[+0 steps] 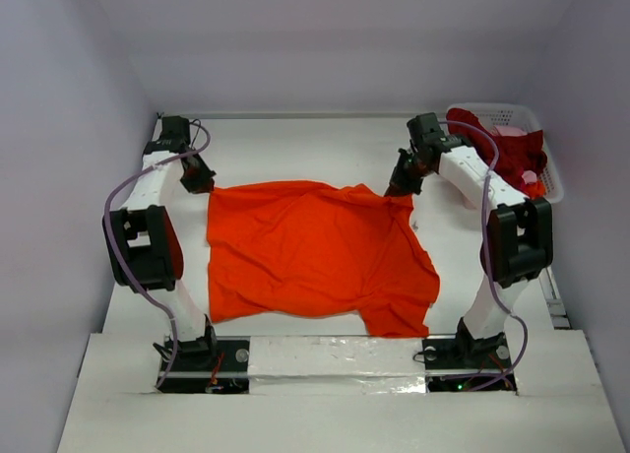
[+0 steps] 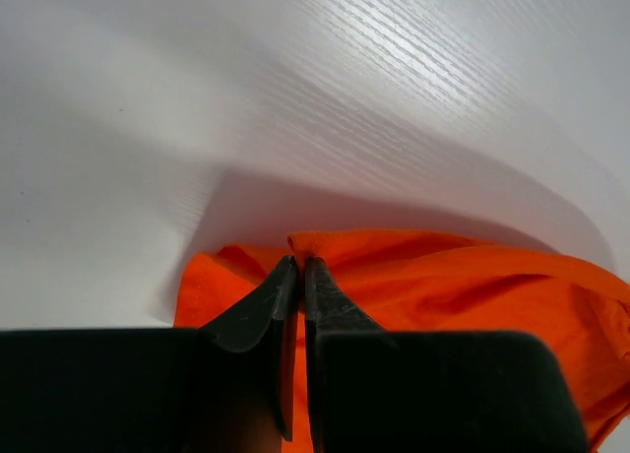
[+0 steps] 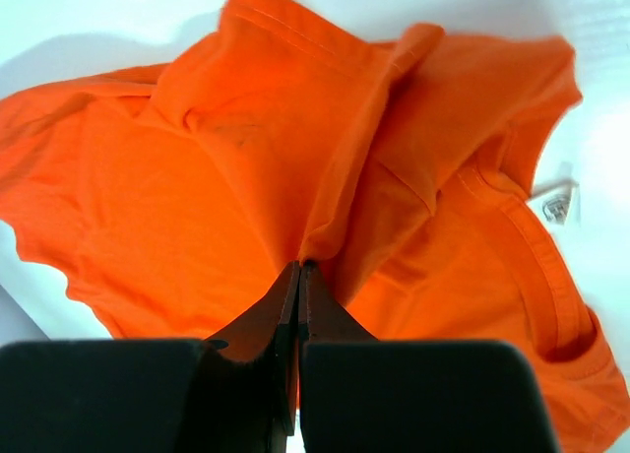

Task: Fold and stack the t-shirts
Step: Grap the side of the flattened tshirt furthest away from the robot with both arms, then fold the flattened tshirt in 1/3 of the way

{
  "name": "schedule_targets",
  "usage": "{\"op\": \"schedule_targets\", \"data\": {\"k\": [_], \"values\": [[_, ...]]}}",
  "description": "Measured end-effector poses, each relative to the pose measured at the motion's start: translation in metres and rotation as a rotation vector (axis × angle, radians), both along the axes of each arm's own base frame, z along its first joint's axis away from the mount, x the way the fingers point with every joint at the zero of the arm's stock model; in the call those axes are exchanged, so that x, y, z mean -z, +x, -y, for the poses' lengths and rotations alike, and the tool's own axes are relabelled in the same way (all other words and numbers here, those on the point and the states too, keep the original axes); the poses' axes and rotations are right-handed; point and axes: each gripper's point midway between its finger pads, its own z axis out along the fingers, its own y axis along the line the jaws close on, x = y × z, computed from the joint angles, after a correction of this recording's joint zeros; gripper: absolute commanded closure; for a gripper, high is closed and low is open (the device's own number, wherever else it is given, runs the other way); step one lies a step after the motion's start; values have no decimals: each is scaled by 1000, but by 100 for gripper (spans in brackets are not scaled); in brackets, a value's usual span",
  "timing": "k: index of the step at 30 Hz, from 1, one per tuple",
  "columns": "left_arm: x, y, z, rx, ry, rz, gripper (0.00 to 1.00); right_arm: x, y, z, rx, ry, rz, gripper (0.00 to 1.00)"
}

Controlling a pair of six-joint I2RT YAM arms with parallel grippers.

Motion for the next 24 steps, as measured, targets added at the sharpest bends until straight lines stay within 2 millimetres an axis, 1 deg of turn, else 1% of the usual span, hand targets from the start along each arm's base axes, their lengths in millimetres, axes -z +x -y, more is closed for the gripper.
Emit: {"op": "schedule_targets", "data": {"k": [5, 10, 14, 17, 24], "values": [[-1, -5, 0, -2, 4, 2, 100, 7, -8, 11, 23, -18, -5, 100], [7, -20, 1, -2, 0, -23, 99, 17, -22, 26, 50, -51, -21, 100], [13, -29, 2, -3, -1, -43, 99, 23, -28, 34, 66, -68, -28, 100], [16, -34, 2, -4, 2, -55, 99, 27, -30, 41, 83, -80, -29, 100], [16, -36, 0, -9, 12, -56, 99, 25, -28, 61, 136, -95, -19, 100]]}}
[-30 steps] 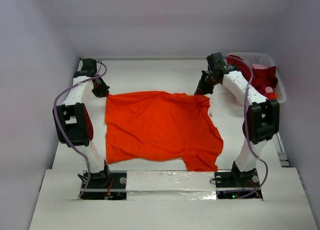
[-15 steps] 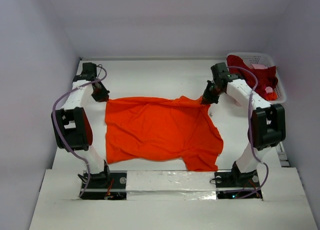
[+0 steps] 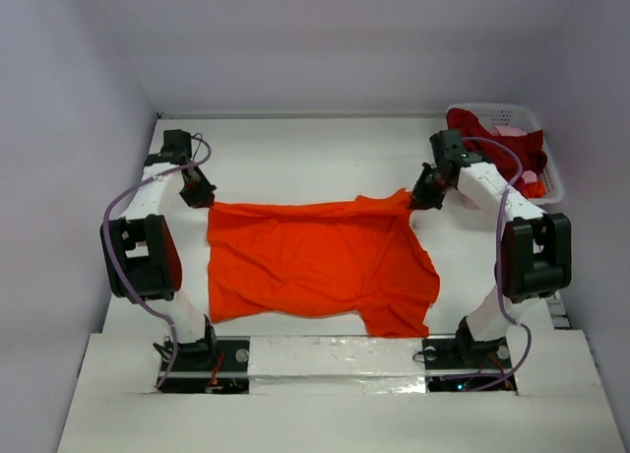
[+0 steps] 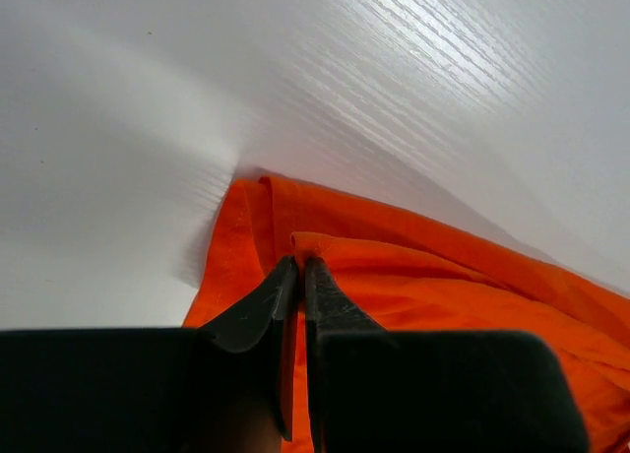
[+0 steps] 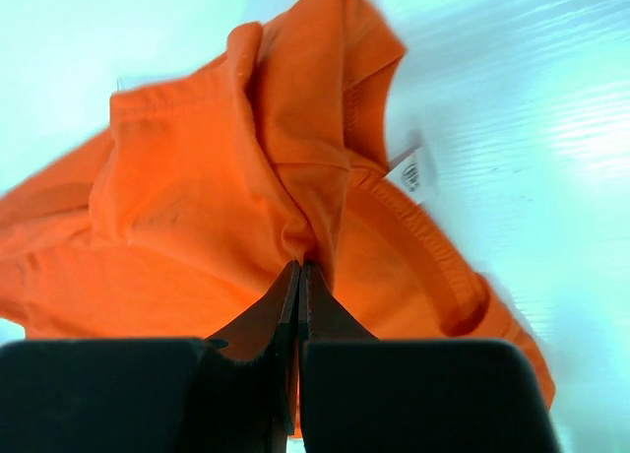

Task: Fold and stack the t-shirts
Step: Fold the flattened tshirt in 1/3 of the way

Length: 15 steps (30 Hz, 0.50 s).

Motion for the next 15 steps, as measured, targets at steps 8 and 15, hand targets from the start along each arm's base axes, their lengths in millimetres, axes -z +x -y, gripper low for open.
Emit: {"op": "schedule_targets", "data": {"k": [8, 15], "values": [[-2, -2, -1, -2, 3, -1, 98, -2, 6, 23, 52, -17, 12, 100], [-11, -4, -2, -5, 8, 23, 97, 1, -1, 27, 60, -23, 14, 100]]}}
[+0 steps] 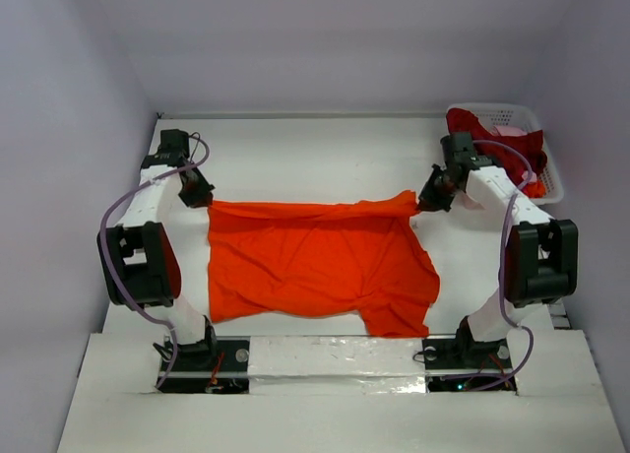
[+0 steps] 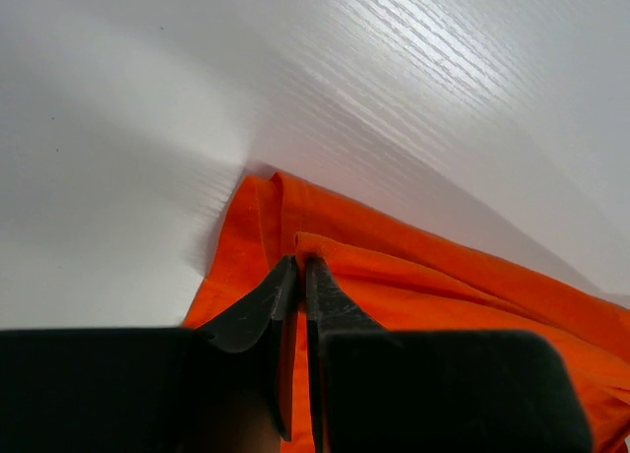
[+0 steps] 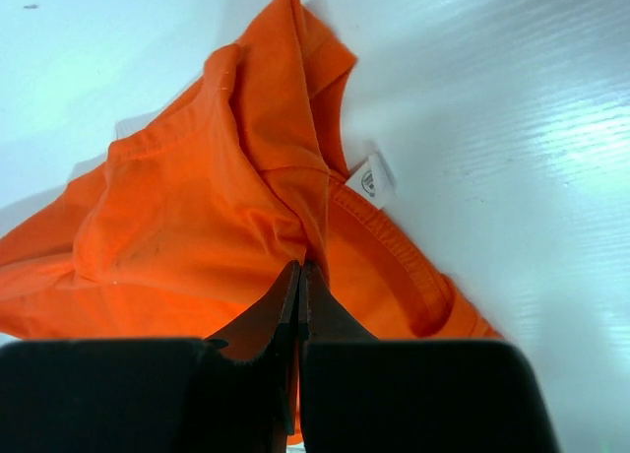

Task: Fold and stack the t-shirts
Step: Fold the flattened tshirt in 1/3 of the way

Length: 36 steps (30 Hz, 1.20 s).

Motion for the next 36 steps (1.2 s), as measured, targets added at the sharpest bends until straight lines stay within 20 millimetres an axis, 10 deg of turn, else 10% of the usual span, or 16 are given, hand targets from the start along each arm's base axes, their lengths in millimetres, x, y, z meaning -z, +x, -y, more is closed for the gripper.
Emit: {"op": "schedule_targets", "data": {"k": [36], "values": [[-23, -39, 2, -2, 2, 8, 95, -2, -38, 5, -4, -6, 10, 100]]}}
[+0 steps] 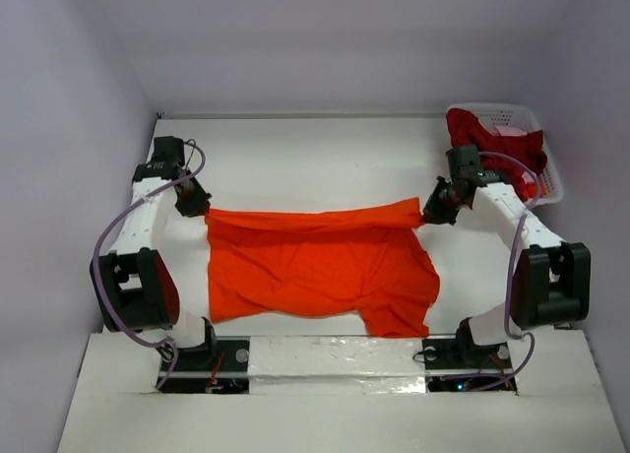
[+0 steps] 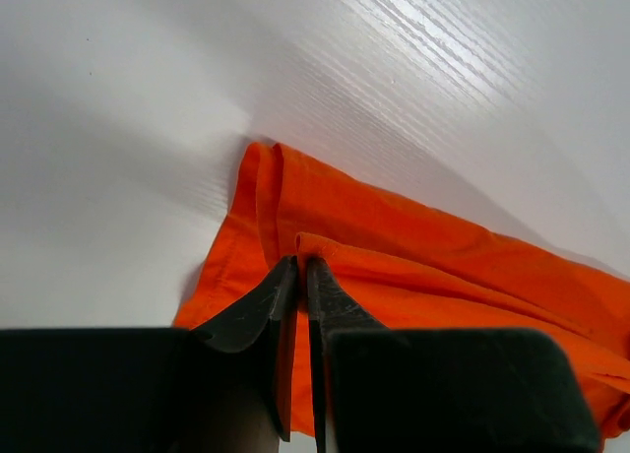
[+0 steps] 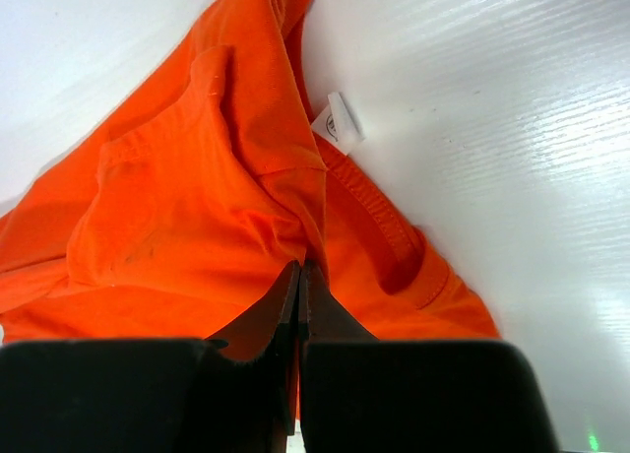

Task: Fold and stack the t-shirts
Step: Fold the flattened tshirt in 1/3 of the way

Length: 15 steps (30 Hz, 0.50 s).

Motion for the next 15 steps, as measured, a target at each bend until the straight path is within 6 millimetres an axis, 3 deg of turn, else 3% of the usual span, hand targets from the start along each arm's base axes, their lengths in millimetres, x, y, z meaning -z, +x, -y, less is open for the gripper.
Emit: {"op": "schedule_targets", "data": {"k": [11, 15], "values": [[-8, -7, 2, 6, -7, 16, 94, 4, -15, -2, -9, 17, -10, 100], [-3, -16, 6, 14, -24, 2, 94, 12, -26, -4, -17, 32, -41, 100]]}}
